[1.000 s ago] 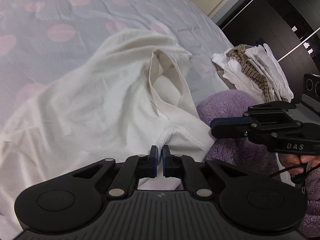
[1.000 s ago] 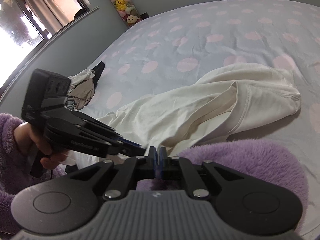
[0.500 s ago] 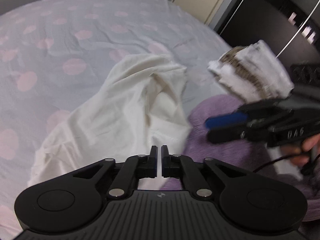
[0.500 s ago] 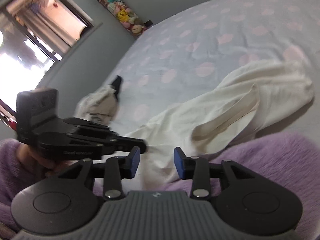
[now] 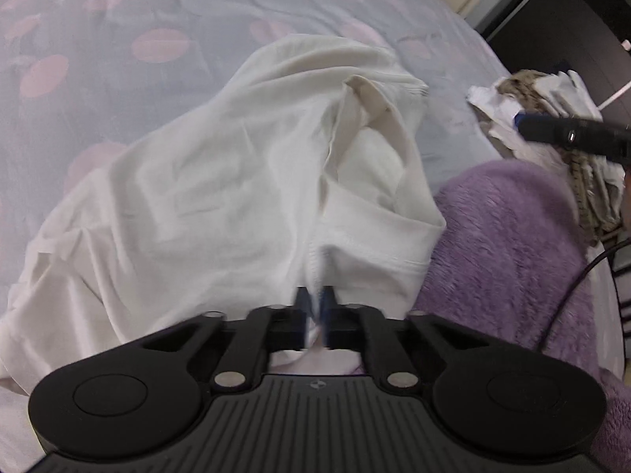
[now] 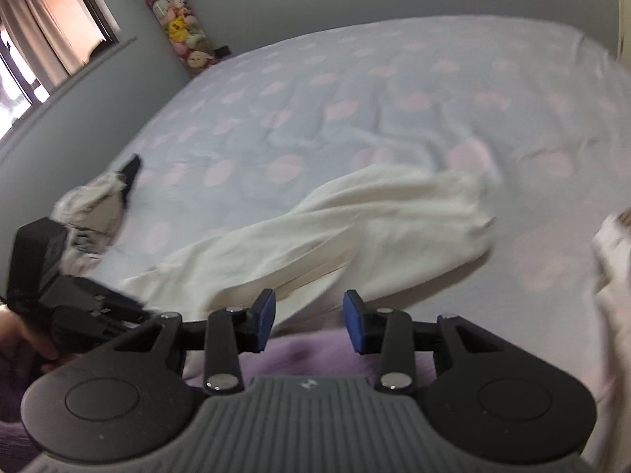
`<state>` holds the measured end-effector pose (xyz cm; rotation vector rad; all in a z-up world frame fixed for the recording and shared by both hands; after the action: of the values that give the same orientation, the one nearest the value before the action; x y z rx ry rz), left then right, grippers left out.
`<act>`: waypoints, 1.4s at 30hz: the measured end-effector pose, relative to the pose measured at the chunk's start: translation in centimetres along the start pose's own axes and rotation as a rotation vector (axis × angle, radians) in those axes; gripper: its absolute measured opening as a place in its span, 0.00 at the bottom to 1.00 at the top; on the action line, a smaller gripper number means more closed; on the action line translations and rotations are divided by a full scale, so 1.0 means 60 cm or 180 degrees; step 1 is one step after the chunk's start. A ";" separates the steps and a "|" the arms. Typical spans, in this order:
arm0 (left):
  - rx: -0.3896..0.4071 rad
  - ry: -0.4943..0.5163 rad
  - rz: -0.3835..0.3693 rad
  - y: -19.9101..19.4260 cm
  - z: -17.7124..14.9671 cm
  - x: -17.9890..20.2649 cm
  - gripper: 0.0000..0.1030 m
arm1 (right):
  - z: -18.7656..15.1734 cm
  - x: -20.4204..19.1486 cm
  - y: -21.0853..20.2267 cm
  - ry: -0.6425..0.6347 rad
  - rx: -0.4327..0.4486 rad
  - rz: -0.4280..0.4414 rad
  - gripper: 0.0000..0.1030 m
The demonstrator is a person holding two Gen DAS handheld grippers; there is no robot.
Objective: Fold clothes
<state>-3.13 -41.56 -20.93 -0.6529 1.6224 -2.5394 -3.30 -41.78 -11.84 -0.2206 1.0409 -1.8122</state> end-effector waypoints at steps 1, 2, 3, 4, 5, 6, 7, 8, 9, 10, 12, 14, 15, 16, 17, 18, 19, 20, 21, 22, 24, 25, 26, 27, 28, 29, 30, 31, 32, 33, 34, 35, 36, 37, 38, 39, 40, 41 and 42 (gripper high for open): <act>0.0022 -0.0017 0.0036 -0.007 0.004 -0.007 0.01 | 0.010 0.011 0.004 -0.0101 0.0007 -0.0040 0.40; 0.0044 -0.0034 0.0071 -0.014 0.007 -0.015 0.01 | 0.020 0.021 0.009 -0.0214 0.0007 -0.0091 0.40; 0.0065 -0.0051 0.0107 -0.021 0.011 -0.022 0.01 | 0.029 0.030 0.015 -0.0353 -0.0001 -0.0143 0.40; 0.0087 -0.0067 0.0143 -0.028 0.014 -0.030 0.01 | 0.037 0.038 0.023 -0.0508 -0.0009 -0.0178 0.40; 0.0109 -0.0084 0.0178 -0.035 0.018 -0.037 0.01 | 0.045 0.045 0.031 -0.0665 -0.0019 -0.0198 0.40; 0.0131 -0.0101 0.0214 -0.042 0.021 -0.045 0.01 | 0.053 0.051 0.043 -0.0818 -0.0040 -0.0191 0.39; 0.0152 -0.0118 0.0250 -0.049 0.025 -0.052 0.01 | 0.061 0.057 0.056 -0.0960 -0.0071 -0.0174 0.39; 0.0174 -0.0135 0.0286 -0.056 0.028 -0.060 0.01 | 0.068 0.064 0.071 -0.1091 -0.0104 -0.0152 0.39; 0.0192 -0.0148 0.0321 -0.062 0.031 -0.067 0.01 | 0.075 0.071 0.088 -0.1210 -0.0142 -0.0123 0.39; 0.0190 -0.0146 0.0356 -0.067 0.033 -0.074 0.01 | 0.081 0.077 0.106 -0.1319 -0.0188 -0.0096 0.39; 0.0184 -0.0145 0.0420 -0.075 0.037 -0.089 0.01 | 0.092 0.087 0.144 -0.1519 -0.0298 -0.0043 0.34; 0.0157 -0.0167 0.0441 -0.072 0.041 -0.096 0.01 | 0.099 0.090 0.179 -0.1680 -0.0417 0.0038 0.33; 0.0142 -0.0174 0.0451 -0.070 0.042 -0.099 0.01 | 0.101 0.089 0.195 -0.1757 -0.0483 0.0099 0.33; 0.0127 -0.0171 0.0465 -0.066 0.042 -0.102 0.01 | 0.101 0.086 0.211 -0.1840 -0.0552 0.0179 0.33; 0.0111 -0.0169 0.0478 -0.063 0.042 -0.104 0.01 | 0.100 0.083 0.226 -0.1932 -0.0623 0.0244 0.33; 0.0089 -0.0168 0.0482 -0.058 0.041 -0.105 0.01 | 0.097 0.078 0.240 -0.2035 -0.0694 0.0291 0.33; 0.0062 -0.0172 0.0481 -0.053 0.039 -0.108 0.01 | 0.094 0.075 0.254 -0.2126 -0.0759 0.0315 0.31; 0.0035 -0.0180 0.0481 -0.048 0.038 -0.112 0.01 | 0.090 0.073 0.267 -0.2202 -0.0818 0.0311 0.31; 0.0008 -0.0196 0.0484 -0.043 0.035 -0.116 0.01 | 0.087 0.072 0.280 -0.2279 -0.0877 0.0307 0.31; -0.0019 -0.0222 0.0483 -0.039 0.033 -0.119 0.01 | 0.083 0.072 0.292 -0.2316 -0.0944 0.0317 0.32; -0.0068 -0.0268 0.0485 -0.031 0.028 -0.128 0.01 | 0.070 0.073 0.303 -0.2320 -0.1090 0.0441 0.30; -0.0089 -0.0282 0.0486 -0.026 0.028 -0.132 0.01 | 0.060 0.071 0.302 -0.2350 -0.1153 0.0513 0.30; -0.0110 -0.0296 0.0481 -0.022 0.027 -0.135 0.01 | 0.050 0.070 0.300 -0.2373 -0.1223 0.0595 0.31; -0.0128 -0.0307 0.0474 -0.018 0.028 -0.138 0.01 | 0.041 0.069 0.295 -0.2387 -0.1301 0.0690 0.31; -0.0141 -0.0311 0.0469 -0.014 0.028 -0.140 0.01 | 0.031 0.069 0.289 -0.2399 -0.1379 0.0785 0.31; -0.0154 -0.0315 0.0464 -0.010 0.029 -0.142 0.01 | 0.025 0.069 0.284 -0.2414 -0.1424 0.0850 0.31; -0.0164 -0.0316 0.0460 -0.007 0.029 -0.144 0.01 | 0.025 0.070 0.279 -0.2425 -0.1411 0.0862 0.31; -0.0173 -0.0317 0.0456 -0.004 0.029 -0.145 0.01 | 0.030 0.074 0.275 -0.2411 -0.1367 0.0848 0.31; -0.0180 -0.0322 0.0451 -0.002 0.028 -0.146 0.01 | 0.037 0.078 0.270 -0.2354 -0.1315 0.0836 0.31; -0.0182 -0.0333 0.0443 -0.002 0.027 -0.148 0.01 | 0.047 0.082 0.266 -0.2276 -0.1263 0.0839 0.31; -0.0184 -0.0345 0.0434 -0.001 0.026 -0.149 0.01 | 0.058 0.086 0.263 -0.2203 -0.1213 0.0849 0.31; -0.0182 -0.0363 0.0422 -0.001 0.025 -0.150 0.01 | 0.067 0.091 0.263 -0.2147 -0.1178 0.0846 0.31; -0.0176 -0.0381 0.0414 -0.002 0.024 -0.150 0.01 | 0.076 0.096 0.265 -0.2105 -0.1158 0.0827 0.31; -0.0169 -0.0398 0.0408 -0.002 0.023 -0.150 0.01 | 0.083 0.101 0.267 -0.2071 -0.1151 0.0799 0.31; -0.0162 -0.0414 0.0401 -0.003 0.022 -0.150 0.01 | 0.087 0.107 0.273 -0.2046 -0.1170 0.0770 0.31; -0.0156 -0.0430 0.0395 -0.003 0.021 -0.151 0.01 | 0.087 0.109 0.278 -0.2036 -0.1204 0.0767 0.31; -0.0151 -0.0440 0.0392 -0.003 0.020 -0.151 0.01 | 0.083 0.107 0.283 -0.2046 -0.1245 0.0784 0.31; -0.0147 -0.0450 0.0389 -0.003 0.019 -0.151 0.01 | 0.079 0.105 0.289 -0.2056 -0.1286 0.0800 0.31; -0.0143 -0.0460 0.0386 -0.004 0.019 -0.151 0.01 | 0.072 0.102 0.291 -0.2100 -0.1321 0.0813 0.31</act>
<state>5.58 -39.95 -23.23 -0.7011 1.6225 -2.3207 7.77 -51.56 -23.81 -0.8355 0.8956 -1.1472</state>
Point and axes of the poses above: each gripper's, at about its wrist camera, not at the fingertips, and y roughly the way its jaws point, x to its right, z to its top, the point moved 8 cm from there along y, roughly the way its jaws point
